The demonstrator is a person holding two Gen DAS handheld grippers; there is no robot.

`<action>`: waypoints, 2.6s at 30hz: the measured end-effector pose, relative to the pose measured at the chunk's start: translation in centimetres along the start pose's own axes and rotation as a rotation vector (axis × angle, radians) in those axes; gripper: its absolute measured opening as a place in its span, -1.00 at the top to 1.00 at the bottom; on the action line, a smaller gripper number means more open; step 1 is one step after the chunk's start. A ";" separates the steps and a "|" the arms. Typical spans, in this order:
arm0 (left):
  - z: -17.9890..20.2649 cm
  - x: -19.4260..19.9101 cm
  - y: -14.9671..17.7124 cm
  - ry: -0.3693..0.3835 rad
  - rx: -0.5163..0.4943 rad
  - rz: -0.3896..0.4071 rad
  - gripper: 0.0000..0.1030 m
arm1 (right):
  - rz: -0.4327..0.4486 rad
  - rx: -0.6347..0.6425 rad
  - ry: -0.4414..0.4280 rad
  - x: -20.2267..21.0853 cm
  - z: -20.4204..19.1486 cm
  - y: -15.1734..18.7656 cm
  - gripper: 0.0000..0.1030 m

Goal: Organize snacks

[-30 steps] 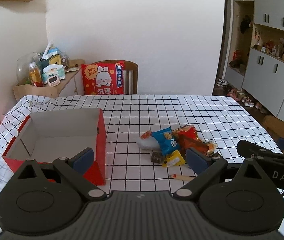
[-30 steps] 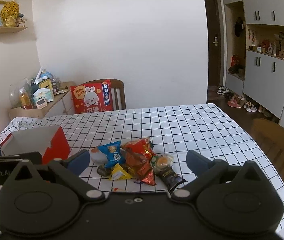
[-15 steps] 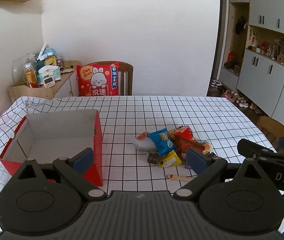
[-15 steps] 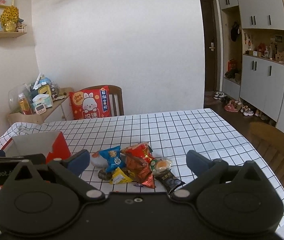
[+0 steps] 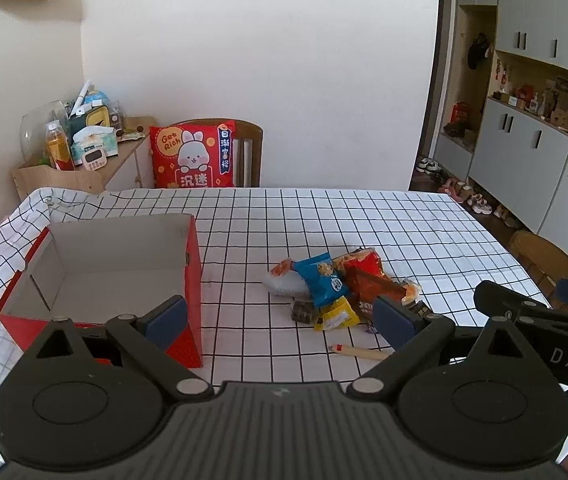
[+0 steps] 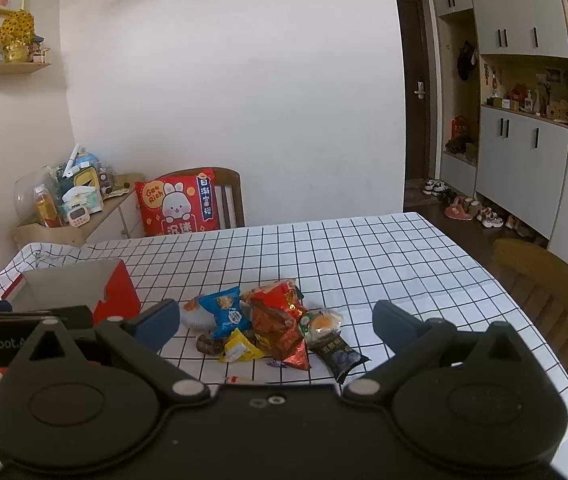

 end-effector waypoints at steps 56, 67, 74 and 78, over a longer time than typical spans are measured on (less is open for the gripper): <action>7.4 -11.6 2.6 0.004 0.061 -0.299 -0.91 | -0.317 -0.086 -0.126 -11.3 10.7 1.6 -0.72; 10.9 -16.5 6.9 0.011 0.073 -0.454 -0.84 | -0.440 0.107 -0.210 -18.6 11.2 3.1 -0.54; 12.5 -19.1 8.5 0.040 0.100 -0.528 -0.65 | -0.544 0.174 -0.249 -21.1 10.4 5.2 -0.36; 13.3 -19.9 8.3 0.034 0.085 -0.510 -0.62 | -0.568 0.204 -0.261 -22.0 10.1 5.8 -0.27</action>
Point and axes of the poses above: each gripper's, at about its wrist camera, not at the fingertips, and x roughly against the way its jaws point, z to its right, y to its underside, the point moved 5 cm from there along -x, roughly the way its jaws point, and after that the axes turned 1 degree about -x, right-handed, at the moved point
